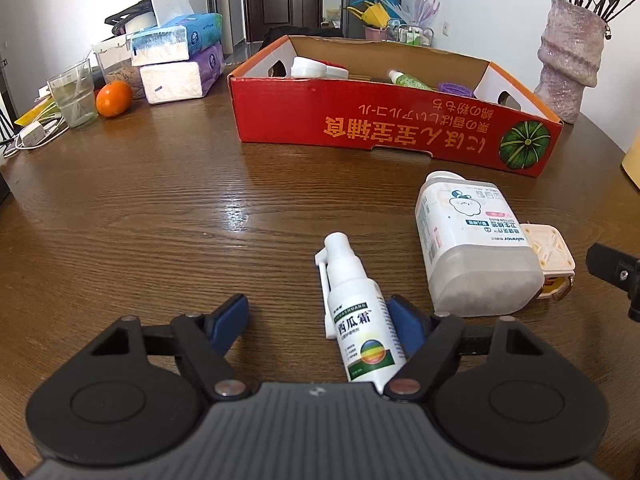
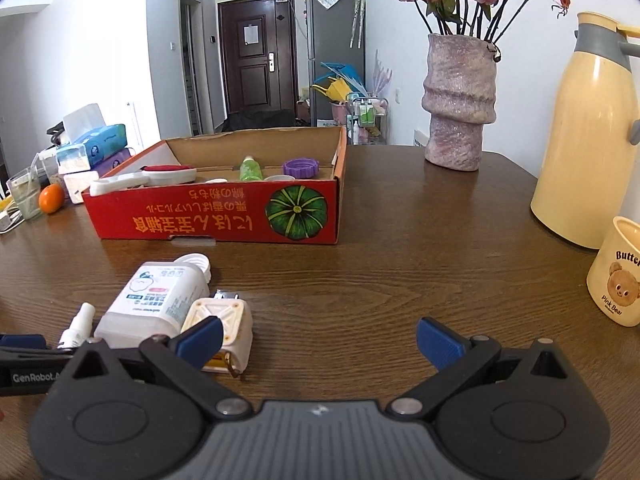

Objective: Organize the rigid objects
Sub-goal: 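Reach down and grasp the small white spray bottle with the left tool, then grasp the cream cube box with the right tool while the left tool holds the spray bottle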

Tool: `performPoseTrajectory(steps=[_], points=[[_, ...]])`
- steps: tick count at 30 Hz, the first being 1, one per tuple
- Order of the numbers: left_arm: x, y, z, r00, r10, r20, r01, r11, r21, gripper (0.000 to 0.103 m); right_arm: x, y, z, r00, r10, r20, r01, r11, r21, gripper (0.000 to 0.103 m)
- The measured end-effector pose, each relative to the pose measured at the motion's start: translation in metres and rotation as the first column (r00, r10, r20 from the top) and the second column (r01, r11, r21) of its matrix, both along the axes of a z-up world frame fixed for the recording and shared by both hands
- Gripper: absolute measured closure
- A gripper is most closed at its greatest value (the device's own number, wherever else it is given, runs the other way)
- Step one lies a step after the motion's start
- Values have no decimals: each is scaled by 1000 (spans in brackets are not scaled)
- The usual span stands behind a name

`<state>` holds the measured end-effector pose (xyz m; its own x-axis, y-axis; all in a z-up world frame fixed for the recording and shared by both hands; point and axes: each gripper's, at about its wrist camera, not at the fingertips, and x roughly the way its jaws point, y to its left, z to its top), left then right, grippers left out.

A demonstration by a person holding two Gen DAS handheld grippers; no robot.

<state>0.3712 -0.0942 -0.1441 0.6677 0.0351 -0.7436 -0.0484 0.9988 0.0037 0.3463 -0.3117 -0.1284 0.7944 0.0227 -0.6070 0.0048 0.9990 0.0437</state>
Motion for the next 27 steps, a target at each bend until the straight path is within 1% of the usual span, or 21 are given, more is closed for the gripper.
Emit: performPoseTrajectory(steps=[2, 3, 4, 6, 13, 21, 27], points=[[0, 0, 0, 1000, 2, 11, -2, 1000, 3, 35, 0, 1, -2, 1000, -2, -3, 2, 1000, 0, 0], [-1, 1, 0, 1000, 4, 17, -4, 1000, 7, 45, 0, 2, -3, 1000, -3, -5, 3, 1000, -1, 0], [-3, 1, 1, 1000, 2, 25, -3, 1000, 7, 56, 0, 3, -4, 1000, -3, -6, 3, 1000, -2, 0], [-6, 3, 2, 999, -5, 39, 4, 1000, 3, 72, 0, 5, -6, 1000, -4, -10, 4, 1000, -5, 0], [-8, 13, 4, 999, -24, 45, 26, 998, -52, 74, -1, 13, -11, 1000, -4, -23, 4, 1000, -15, 0], [-16, 22, 13, 994, -44, 96, 51, 996, -78, 75, -5, 23, -12, 1000, 11, 8, -11, 1000, -4, 0], [-20, 33, 19, 991, -47, 122, 59, 994, -97, 75, -1, 33, -16, 1000, 18, -3, -18, 999, -28, 0]])
